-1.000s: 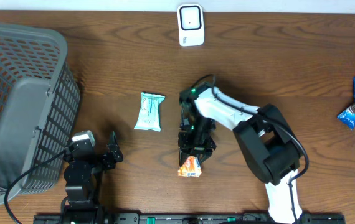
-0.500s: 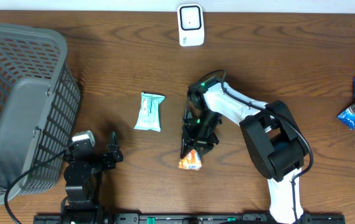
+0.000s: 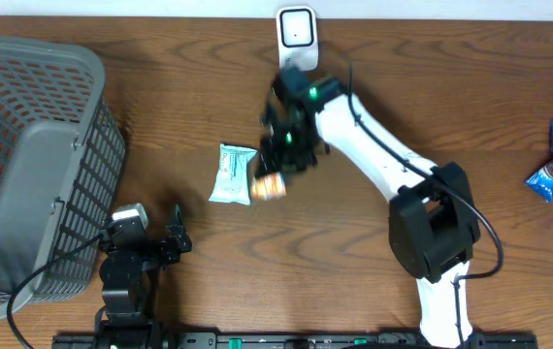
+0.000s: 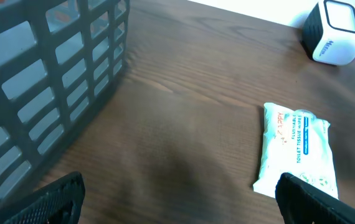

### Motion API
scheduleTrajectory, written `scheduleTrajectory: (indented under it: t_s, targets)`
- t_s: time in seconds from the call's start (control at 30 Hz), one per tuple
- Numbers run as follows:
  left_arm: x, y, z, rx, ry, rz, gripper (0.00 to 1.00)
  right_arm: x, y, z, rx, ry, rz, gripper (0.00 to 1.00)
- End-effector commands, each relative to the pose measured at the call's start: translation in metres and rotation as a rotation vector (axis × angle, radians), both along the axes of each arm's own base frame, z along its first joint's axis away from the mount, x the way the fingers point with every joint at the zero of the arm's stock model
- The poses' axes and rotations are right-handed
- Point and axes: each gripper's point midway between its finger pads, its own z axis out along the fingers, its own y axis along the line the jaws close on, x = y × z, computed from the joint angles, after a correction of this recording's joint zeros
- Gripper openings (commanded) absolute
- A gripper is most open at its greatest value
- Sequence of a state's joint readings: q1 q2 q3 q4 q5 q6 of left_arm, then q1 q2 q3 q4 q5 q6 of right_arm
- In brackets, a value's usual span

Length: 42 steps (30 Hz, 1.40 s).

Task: Scan the item barcode
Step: 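Lift the orange packet and hold it in front of the scanner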

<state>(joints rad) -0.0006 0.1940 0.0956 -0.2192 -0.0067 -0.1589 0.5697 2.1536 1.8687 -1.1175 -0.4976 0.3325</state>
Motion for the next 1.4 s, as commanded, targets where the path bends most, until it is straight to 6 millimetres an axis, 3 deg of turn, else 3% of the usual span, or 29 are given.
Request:
scheduleTrajectory:
  t_s: [0.0,0.17,0.37,0.5,0.73,0.87,1.0,1.37]
  targets:
    - [-0.003,0.003,-0.013,0.013,0.032,0.013,0.98,0.073,-0.020,0.023,-0.172,-0.341,-0.098,0.09]
    - [-0.003,0.003,-0.013,0.013,0.032,0.013,0.98,0.153,-0.013,0.067,-0.186,-0.772,-0.104,0.14]
    - [-0.003,0.003,-0.013,0.013,0.032,0.013,0.98,0.213,-0.016,0.103,-0.227,-1.131,-0.177,0.17]
    - [-0.003,0.003,-0.013,0.013,0.031,0.013,0.98,0.245,-0.025,0.100,-0.261,-1.267,-0.248,0.19]
    - [-0.003,0.003,-0.013,0.013,0.032,0.013,0.98,0.304,-0.043,0.069,-0.268,-1.493,-0.312,0.29]
    - [-0.003,0.003,-0.013,0.013,0.032,0.013,0.98,0.317,-0.057,0.056,-0.256,-1.526,-0.365,0.31]
    - [-0.003,0.003,-0.013,0.013,0.031,0.013,0.98,0.320,-0.057,0.042,-0.189,-1.486,-0.351,0.31]
    - [-0.003,0.003,-0.013,0.013,0.031,0.013,0.98,0.324,-0.067,0.036,-0.168,-1.449,-0.380,0.32]
